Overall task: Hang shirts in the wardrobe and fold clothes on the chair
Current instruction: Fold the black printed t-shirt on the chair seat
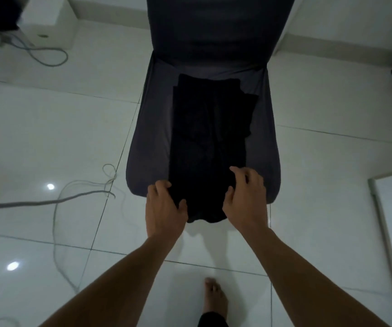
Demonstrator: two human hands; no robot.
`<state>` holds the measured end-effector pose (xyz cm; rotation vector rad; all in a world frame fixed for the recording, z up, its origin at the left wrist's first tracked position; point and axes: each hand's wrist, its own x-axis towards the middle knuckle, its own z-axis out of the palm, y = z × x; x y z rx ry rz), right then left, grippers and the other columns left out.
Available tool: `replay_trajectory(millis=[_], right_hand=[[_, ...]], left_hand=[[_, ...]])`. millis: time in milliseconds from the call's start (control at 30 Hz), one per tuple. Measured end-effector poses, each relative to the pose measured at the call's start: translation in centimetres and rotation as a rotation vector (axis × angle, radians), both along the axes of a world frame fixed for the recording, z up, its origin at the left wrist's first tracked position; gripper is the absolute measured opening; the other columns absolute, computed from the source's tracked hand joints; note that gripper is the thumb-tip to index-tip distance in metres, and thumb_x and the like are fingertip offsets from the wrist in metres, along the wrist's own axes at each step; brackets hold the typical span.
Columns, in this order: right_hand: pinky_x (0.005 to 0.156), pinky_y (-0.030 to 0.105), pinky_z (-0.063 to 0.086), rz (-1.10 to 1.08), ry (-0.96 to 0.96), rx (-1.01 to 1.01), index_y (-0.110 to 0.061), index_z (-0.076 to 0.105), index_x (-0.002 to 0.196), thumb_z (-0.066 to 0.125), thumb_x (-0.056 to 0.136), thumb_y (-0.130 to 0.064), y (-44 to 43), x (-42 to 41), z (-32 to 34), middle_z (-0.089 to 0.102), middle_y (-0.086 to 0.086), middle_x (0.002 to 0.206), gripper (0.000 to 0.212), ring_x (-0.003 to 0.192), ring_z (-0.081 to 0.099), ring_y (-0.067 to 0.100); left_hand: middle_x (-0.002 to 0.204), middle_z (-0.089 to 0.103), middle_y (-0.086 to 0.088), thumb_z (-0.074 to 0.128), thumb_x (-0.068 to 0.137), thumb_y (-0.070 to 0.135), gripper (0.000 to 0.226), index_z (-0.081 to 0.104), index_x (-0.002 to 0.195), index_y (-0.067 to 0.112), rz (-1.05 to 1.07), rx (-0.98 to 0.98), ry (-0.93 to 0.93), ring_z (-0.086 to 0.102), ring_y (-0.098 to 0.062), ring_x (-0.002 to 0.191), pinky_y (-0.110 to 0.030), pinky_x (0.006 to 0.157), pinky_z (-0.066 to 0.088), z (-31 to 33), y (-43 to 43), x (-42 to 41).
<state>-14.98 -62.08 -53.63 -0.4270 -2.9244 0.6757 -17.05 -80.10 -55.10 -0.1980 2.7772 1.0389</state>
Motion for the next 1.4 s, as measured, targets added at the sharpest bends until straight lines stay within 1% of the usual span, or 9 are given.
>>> replay_trajectory(millis=[100,233,433,633,767,900,1100,1300,1400], right_hand=[[0.073,0.035,0.047,-0.307,0.013,-0.226,-0.014,0.056,0.114,0.061,0.079,-0.001,-1.5,3.7,-1.4,0.057,0.005,0.104,0.038,0.093,0.058,0.027],[0.075,0.034,0.051,-0.372,-0.307,-0.325,-0.019,0.060,0.107,0.063,0.089,-0.024,-3.0,5.3,-4.7,0.065,0.002,0.096,0.018,0.090,0.065,0.025],[0.080,0.038,0.052,-0.376,-0.340,-0.344,-0.013,0.057,0.110,0.067,0.077,-0.070,-4.5,3.7,-6.6,0.064,-0.001,0.098,0.067,0.089,0.061,0.022],[0.066,0.033,0.041,-0.412,-0.283,-0.206,-0.016,0.058,0.080,0.048,0.098,-0.026,-3.5,3.7,-6.3,0.059,0.004,0.077,0.023,0.080,0.065,0.032],[0.074,0.034,0.046,-0.327,-0.325,-0.304,-0.017,0.063,0.093,0.055,0.088,-0.028,-4.8,4.1,-5.7,0.065,0.004,0.085,0.015,0.087,0.064,0.033],[0.085,0.039,0.053,-0.250,-0.481,-0.488,-0.023,0.064,0.113,0.066,0.077,-0.059,-7.6,4.1,-7.6,0.070,-0.001,0.102,0.051,0.096,0.065,0.025],[0.069,0.035,0.050,-0.406,-0.286,-0.310,-0.013,0.063,0.095,0.051,0.096,-0.024,-6.6,4.0,-9.3,0.067,0.008,0.087,0.016,0.082,0.066,0.030],[0.075,0.038,0.055,0.027,-0.391,-0.130,-0.016,0.064,0.102,0.058,0.090,-0.024,-4.6,6.9,-9.4,0.063,0.001,0.096,0.015,0.086,0.063,0.024],[0.073,0.035,0.054,-0.294,-0.367,-0.372,-0.014,0.060,0.098,0.063,0.086,-0.021,-3.5,6.4,-8.9,0.062,-0.003,0.085,0.014,0.084,0.065,0.025]], left_hand=[[0.111,0.055,-0.003,0.078,0.078,0.013,0.048,0.042,0.110,0.018,0.256,0.226,-0.190,0.060,-0.026,0.101,-0.031,0.076,0.045,-2.1,0.4,2.0],[0.128,0.061,-0.006,0.077,0.084,0.027,0.054,0.050,0.129,0.013,0.284,0.307,-0.279,0.058,-0.029,0.118,-0.036,0.094,0.047,-4.7,0.6,2.2],[0.110,0.070,-0.001,0.069,0.091,0.035,0.033,0.069,0.118,0.015,0.232,0.240,-0.255,0.060,-0.017,0.089,-0.026,0.076,0.044,-6.2,-0.7,1.5],[0.078,0.065,-0.006,0.062,0.097,0.026,0.018,0.060,0.089,0.010,0.106,0.209,-0.082,0.055,-0.012,0.064,-0.010,0.051,0.041,-5.1,-2.6,1.7],[0.073,0.058,0.002,0.049,0.103,0.025,0.018,0.056,0.108,0.009,0.043,0.196,-0.111,0.054,-0.008,0.062,-0.009,0.048,0.041,-5.1,-1.8,1.9],[0.077,0.058,0.007,0.047,0.104,0.025,0.025,0.053,0.124,0.011,-0.012,0.194,-0.134,0.055,-0.005,0.066,-0.009,0.048,0.038,-5.5,-1.6,2.5],[0.085,0.064,0.001,0.049,0.104,0.023,0.024,0.057,0.123,0.011,-0.004,0.199,-0.175,0.058,-0.007,0.068,-0.005,0.049,0.041,-6.0,-2.8,2.5],[0.103,0.067,0.000,0.048,0.104,0.021,0.031,0.056,0.133,0.015,0.041,0.238,-0.192,0.064,-0.020,0.093,-0.015,0.069,0.043,-5.7,-2.4,2.4],[0.097,0.070,0.003,0.058,0.095,0.014,0.032,0.060,0.127,0.017,-0.004,0.196,-0.291,0.064,-0.017,0.082,-0.020,0.069,0.045,-6.2,-2.4,2.3]])
